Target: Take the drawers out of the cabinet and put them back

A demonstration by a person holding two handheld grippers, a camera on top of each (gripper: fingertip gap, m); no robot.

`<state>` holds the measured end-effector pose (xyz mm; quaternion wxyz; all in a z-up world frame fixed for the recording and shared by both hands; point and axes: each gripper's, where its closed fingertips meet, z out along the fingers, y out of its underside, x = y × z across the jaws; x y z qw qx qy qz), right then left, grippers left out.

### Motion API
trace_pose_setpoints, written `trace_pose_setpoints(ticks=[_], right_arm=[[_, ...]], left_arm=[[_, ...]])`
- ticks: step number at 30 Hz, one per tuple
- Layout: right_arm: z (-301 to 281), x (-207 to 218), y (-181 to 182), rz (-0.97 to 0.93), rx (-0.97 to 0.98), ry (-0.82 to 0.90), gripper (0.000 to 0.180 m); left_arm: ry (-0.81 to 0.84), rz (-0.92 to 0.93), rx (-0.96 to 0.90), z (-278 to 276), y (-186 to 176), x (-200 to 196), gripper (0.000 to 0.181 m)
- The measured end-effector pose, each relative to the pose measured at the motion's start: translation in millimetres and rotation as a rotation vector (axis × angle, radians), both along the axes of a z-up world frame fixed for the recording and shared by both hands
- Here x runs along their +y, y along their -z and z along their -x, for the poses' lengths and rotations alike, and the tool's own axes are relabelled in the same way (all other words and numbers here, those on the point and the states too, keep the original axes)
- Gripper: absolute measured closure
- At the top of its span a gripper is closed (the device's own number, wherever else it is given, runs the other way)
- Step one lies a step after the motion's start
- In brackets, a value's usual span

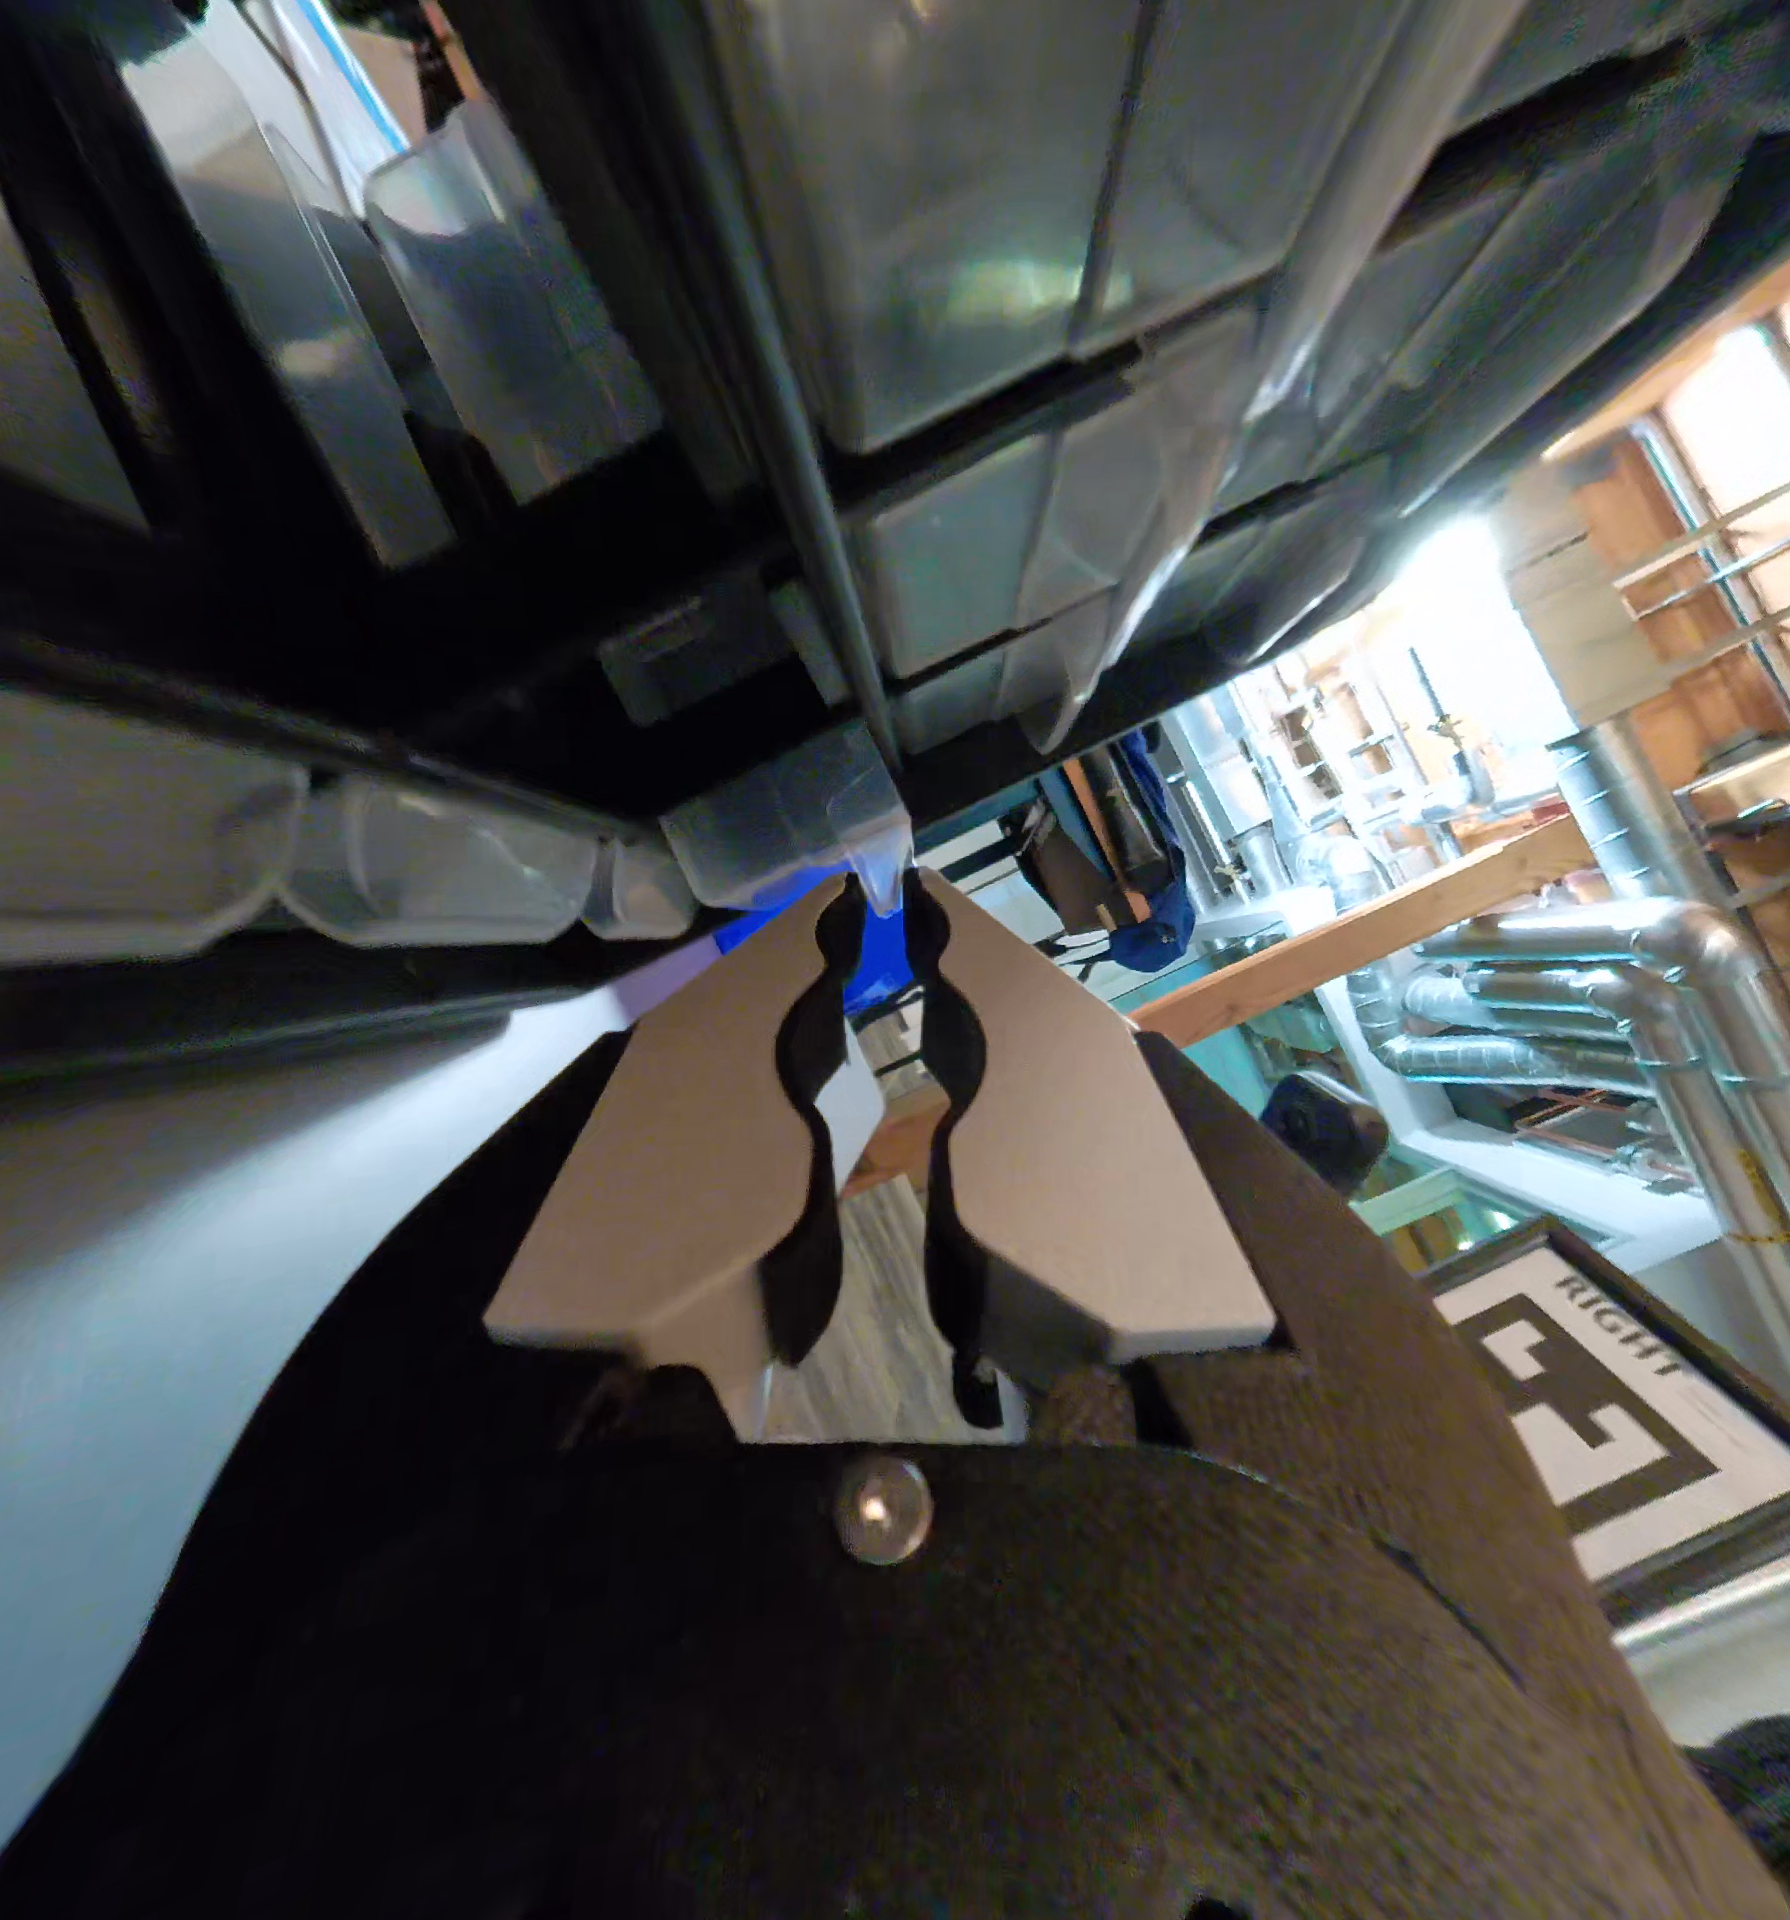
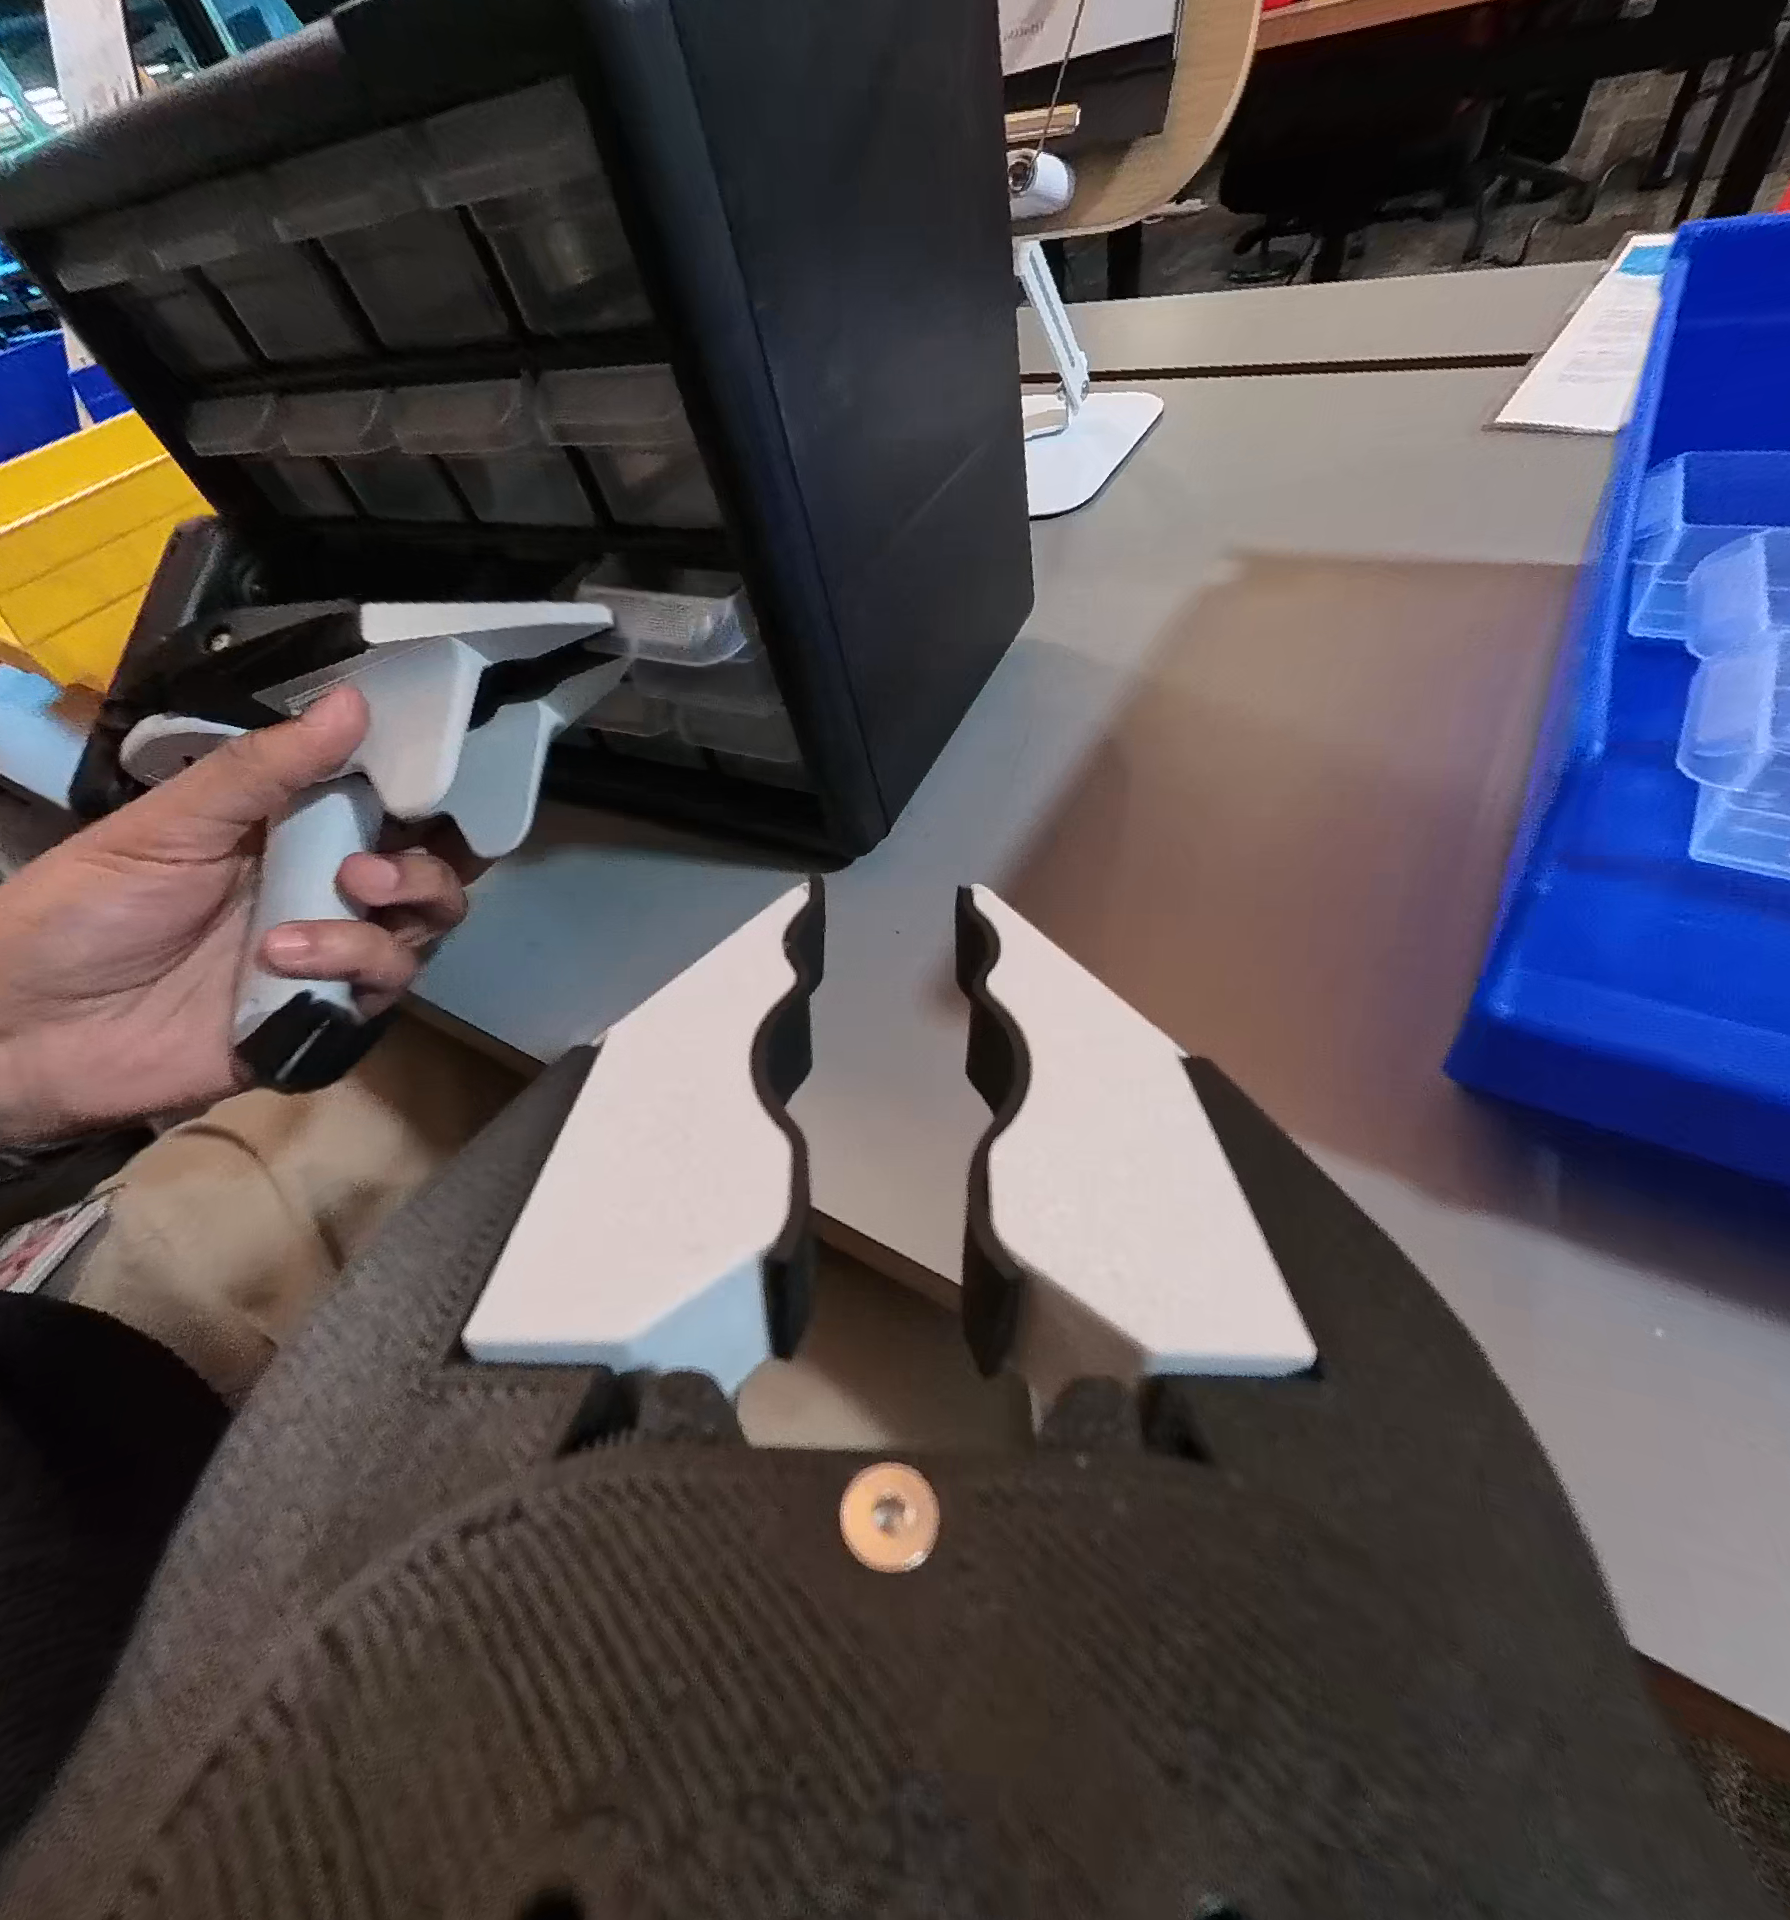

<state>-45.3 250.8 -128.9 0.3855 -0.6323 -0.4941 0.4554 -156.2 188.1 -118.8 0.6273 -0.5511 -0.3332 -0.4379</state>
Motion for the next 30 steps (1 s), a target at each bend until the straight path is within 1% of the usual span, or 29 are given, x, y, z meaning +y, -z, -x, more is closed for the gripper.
trace_pose_setpoints(ticks=[4,8,10,12,15,19,22,27,30], right_arm=[[3.9,-9.3,2.2,-0.041,-0.011,-0.028,0.152],[13.2,-35.6,2.6,-0.131,-0.024,-0.12,0.148],[17.9,-47.6,-1.3,-0.274,-0.033,-0.135,0.149],[23.8,-60.5,-6.7,-0.477,-0.047,-0.138,0.149],[33.4,-81.8,-4.7,-0.718,-0.084,-0.151,0.151],[47.2,-93.2,-2.7,-0.864,-0.132,-0.129,0.151],[56.0,-87.6,0.0,-0.972,-0.209,-0.089,0.142],[66.3,-76.7,14.6,-1.228,-0.355,-0.112,0.135],[70.3,-72.9,18.7,-1.386,-0.433,-0.163,0.133]], left_arm=[[0.04,-0.005,-0.082,-16.6,-1.0,-13.7,0.178],[0.079,0.002,-0.081,-35.4,0.1,-26.8,0.177],[0.098,0.015,-0.077,-43.5,2.9,-32.2,0.177],[0.126,0.027,-0.088,-51.0,5.4,-36.2,0.177],[0.162,0.051,-0.085,-56.3,8.7,-40.3,0.178],[0.185,0.162,-0.054,-55.3,24.4,-48.5,0.164],[0.213,0.21,-0.031,-55.3,31.4,-62.8,0.158],[0.264,0.288,0.002,-55.3,48.0,-85.0,0.158],[0.264,0.284,-0.026,-58.2,53.9,-90.1,0.16]])
